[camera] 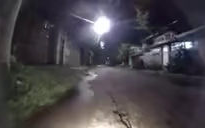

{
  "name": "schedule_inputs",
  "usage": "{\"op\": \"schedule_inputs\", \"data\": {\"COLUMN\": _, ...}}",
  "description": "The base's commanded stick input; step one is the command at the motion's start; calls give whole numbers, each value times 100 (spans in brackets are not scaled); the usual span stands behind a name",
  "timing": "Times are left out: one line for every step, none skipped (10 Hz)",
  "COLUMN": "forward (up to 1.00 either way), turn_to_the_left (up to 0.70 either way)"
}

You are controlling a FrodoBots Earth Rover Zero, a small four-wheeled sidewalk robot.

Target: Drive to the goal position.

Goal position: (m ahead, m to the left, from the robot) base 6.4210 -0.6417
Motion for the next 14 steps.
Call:
{"op": "schedule_inputs", "data": {"forward": 50, "turn_to_the_left": 0}}
{"op": "schedule_inputs", "data": {"forward": 50, "turn_to_the_left": 0}}
{"op": "schedule_inputs", "data": {"forward": 50, "turn_to_the_left": 0}}
{"op": "schedule_inputs", "data": {"forward": 50, "turn_to_the_left": 0}}
{"op": "schedule_inputs", "data": {"forward": 50, "turn_to_the_left": -5}}
{"op": "schedule_inputs", "data": {"forward": 50, "turn_to_the_left": -27}}
{"op": "schedule_inputs", "data": {"forward": 50, "turn_to_the_left": -49}}
{"op": "schedule_inputs", "data": {"forward": 50, "turn_to_the_left": -50}}
{"op": "schedule_inputs", "data": {"forward": 50, "turn_to_the_left": -50}}
{"op": "schedule_inputs", "data": {"forward": 50, "turn_to_the_left": -22}}
{"op": "schedule_inputs", "data": {"forward": 50, "turn_to_the_left": 0}}
{"op": "schedule_inputs", "data": {"forward": 50, "turn_to_the_left": 0}}
{"op": "schedule_inputs", "data": {"forward": 50, "turn_to_the_left": 0}}
{"op": "schedule_inputs", "data": {"forward": 50, "turn_to_the_left": 0}}
